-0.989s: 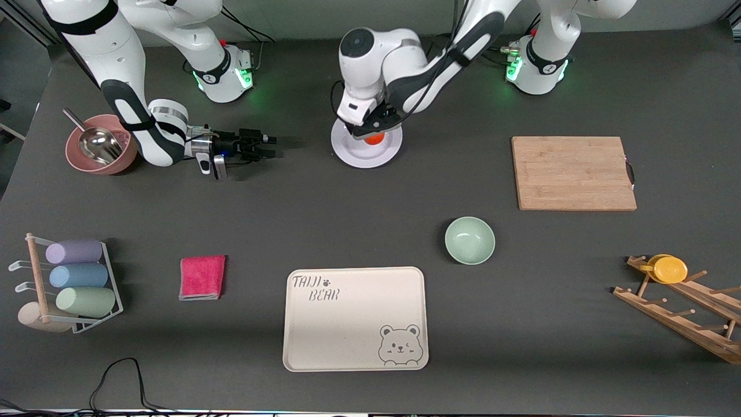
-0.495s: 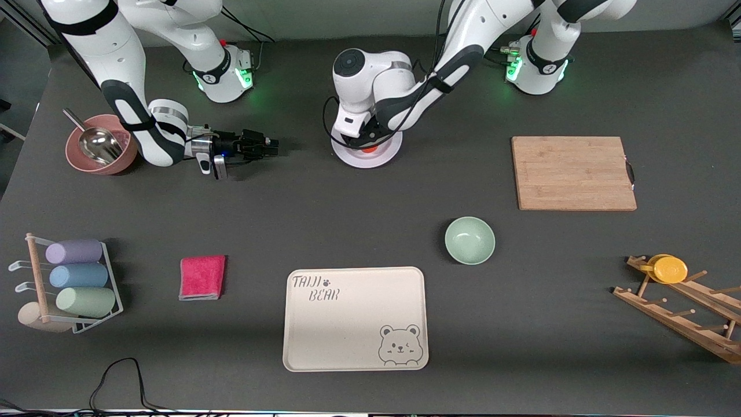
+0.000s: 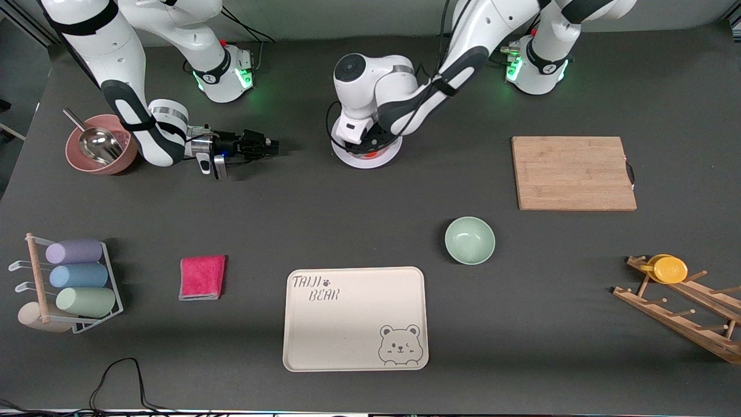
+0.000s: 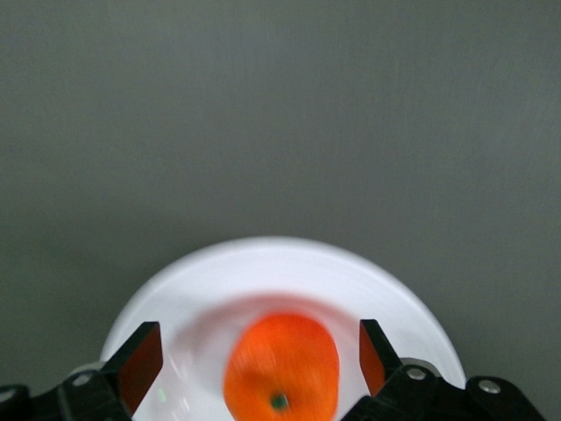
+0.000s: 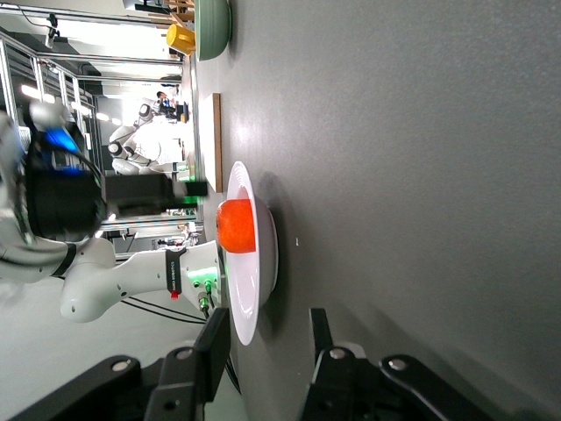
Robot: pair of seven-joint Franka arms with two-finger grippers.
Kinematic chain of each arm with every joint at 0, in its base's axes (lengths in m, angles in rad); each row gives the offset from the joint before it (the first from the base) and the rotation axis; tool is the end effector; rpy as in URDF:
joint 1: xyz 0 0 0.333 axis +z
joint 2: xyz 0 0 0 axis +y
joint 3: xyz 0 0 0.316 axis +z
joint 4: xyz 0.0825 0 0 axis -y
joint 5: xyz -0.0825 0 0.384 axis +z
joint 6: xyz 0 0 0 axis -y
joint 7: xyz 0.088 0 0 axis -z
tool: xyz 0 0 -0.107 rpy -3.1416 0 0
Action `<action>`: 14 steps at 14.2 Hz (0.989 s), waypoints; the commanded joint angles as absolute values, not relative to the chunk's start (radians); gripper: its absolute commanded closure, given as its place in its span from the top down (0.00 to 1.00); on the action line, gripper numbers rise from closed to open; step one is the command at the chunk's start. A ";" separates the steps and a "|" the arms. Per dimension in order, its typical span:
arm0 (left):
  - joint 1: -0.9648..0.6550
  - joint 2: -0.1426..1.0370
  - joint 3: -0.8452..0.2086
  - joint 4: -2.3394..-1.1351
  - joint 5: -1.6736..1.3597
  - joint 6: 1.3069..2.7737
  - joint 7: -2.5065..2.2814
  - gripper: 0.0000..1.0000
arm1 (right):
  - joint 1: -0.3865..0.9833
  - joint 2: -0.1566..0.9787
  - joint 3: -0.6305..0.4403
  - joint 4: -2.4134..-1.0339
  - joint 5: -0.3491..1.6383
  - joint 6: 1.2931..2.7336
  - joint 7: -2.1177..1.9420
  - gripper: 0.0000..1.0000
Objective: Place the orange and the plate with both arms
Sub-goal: 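Open the left gripper and withdraw it from the plate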
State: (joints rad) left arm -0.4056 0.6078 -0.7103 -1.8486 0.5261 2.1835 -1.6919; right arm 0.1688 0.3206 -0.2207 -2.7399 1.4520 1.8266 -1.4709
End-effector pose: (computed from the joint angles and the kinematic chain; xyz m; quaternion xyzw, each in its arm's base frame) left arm 0.3184 -0.5430 0.2517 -0.9865 -0.1580 -0.0058 0.0421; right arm 0.2947 0.0538 0.1153 -0.8146 -0.0165 0.0210 0.5794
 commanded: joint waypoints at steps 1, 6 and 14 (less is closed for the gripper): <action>-0.283 0.511 -0.759 -1.858 0.508 2.109 -1.490 1.00 | 0.175 0.330 -0.207 -2.743 1.485 1.825 -1.470 0.44; 0.013 0.327 -0.836 -1.850 0.391 1.967 -0.981 1.00 | 0.175 0.339 -0.117 -2.743 1.586 1.873 -1.499 0.44; 0.487 0.059 -0.804 -1.726 0.172 1.717 -0.388 1.00 | 0.208 0.406 0.080 -2.740 1.897 1.917 -1.632 0.44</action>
